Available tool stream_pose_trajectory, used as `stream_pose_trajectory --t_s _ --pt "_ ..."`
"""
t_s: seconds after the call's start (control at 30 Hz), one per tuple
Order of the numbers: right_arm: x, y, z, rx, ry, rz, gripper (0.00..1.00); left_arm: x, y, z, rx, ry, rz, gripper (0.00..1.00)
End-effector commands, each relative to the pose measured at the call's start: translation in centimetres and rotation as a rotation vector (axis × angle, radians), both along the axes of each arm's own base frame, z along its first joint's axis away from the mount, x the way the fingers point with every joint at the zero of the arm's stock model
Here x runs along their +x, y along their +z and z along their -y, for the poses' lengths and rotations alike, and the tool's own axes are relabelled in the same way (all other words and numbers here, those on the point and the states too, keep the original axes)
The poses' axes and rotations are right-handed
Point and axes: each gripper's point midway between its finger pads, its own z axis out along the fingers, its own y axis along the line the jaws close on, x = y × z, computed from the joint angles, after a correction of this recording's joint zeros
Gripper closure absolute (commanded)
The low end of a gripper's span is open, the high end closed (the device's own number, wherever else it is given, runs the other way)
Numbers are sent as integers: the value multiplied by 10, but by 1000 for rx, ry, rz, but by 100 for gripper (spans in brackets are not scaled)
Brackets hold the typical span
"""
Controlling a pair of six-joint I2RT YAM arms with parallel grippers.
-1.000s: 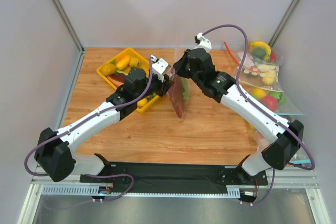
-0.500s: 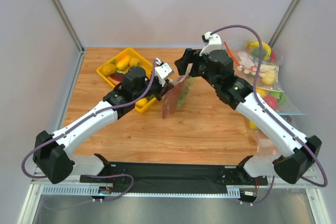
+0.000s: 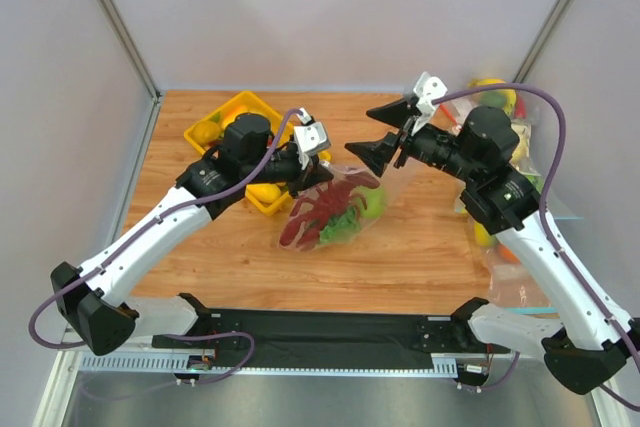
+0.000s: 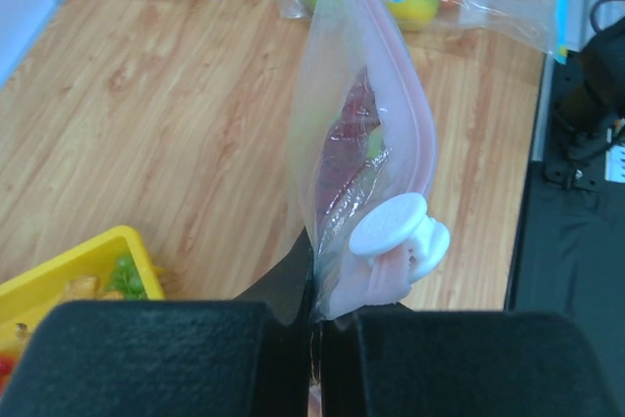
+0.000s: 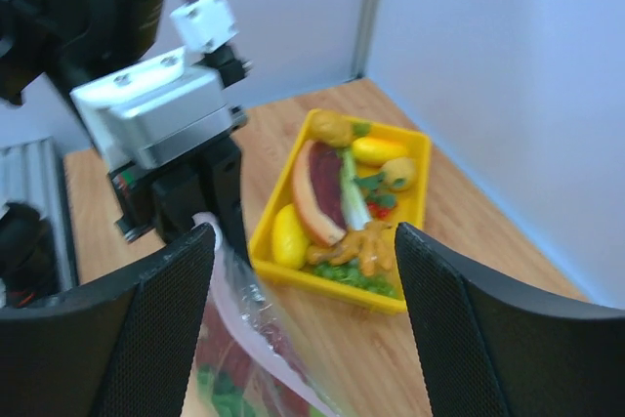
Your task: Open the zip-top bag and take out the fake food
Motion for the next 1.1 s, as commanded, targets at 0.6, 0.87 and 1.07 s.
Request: stream_pose_trajectory --t_s 0.6,0.87,1.07 --pt "-57 -73 -48 -189 426 -197 36 -22 34 12 -44 -160 -27 100" --pt "-41 -99 -53 -280 334 -220 51 -20 34 10 -34 -147 -22 100" --pt "-32 -109 -52 -317 293 -226 99 -20 32 5 -17 -126 -19 100"
